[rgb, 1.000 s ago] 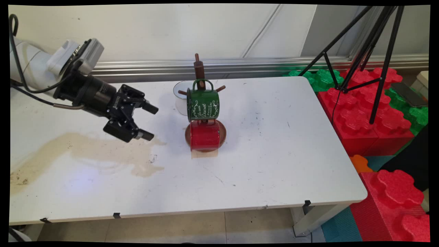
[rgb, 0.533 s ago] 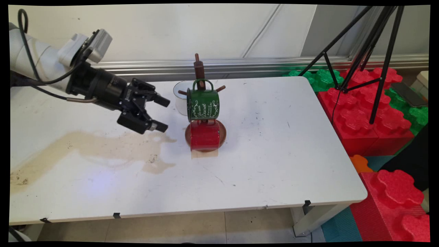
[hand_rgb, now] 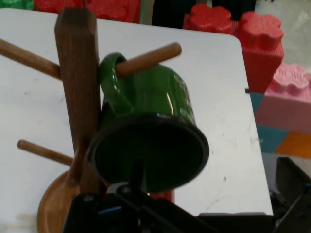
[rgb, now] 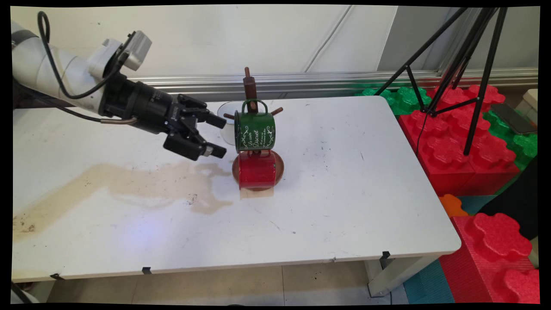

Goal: Pick up the green mug from the rack

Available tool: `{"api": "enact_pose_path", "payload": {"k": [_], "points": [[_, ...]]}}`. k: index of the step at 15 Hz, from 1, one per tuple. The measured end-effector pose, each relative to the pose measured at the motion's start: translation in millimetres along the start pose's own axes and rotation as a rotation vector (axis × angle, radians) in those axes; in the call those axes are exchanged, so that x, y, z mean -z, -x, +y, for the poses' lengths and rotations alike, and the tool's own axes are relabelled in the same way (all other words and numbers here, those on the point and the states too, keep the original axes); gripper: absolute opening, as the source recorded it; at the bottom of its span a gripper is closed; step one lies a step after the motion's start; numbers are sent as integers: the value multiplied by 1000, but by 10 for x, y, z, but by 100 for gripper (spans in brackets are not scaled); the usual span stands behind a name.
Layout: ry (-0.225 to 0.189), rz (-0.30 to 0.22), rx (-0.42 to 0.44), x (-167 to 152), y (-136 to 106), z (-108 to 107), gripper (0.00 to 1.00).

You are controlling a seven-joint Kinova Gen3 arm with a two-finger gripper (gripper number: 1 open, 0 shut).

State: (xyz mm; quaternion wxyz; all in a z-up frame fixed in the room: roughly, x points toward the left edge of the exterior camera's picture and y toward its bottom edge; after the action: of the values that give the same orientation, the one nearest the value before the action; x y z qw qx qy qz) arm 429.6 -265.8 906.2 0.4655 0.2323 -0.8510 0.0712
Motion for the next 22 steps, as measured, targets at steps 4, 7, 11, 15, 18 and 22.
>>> {"api": "enact_pose_path", "payload": {"k": [4,7,11,15,18,22], "points": [[-5,33,38,-95,-2,7,100],[-6,44,55,-136,21,19,100],[-12,65,91,-200,76,42,100],[-19,83,118,-254,114,57,100],[-23,94,135,-290,134,69,100],[-27,109,154,-327,154,85,100]]}}
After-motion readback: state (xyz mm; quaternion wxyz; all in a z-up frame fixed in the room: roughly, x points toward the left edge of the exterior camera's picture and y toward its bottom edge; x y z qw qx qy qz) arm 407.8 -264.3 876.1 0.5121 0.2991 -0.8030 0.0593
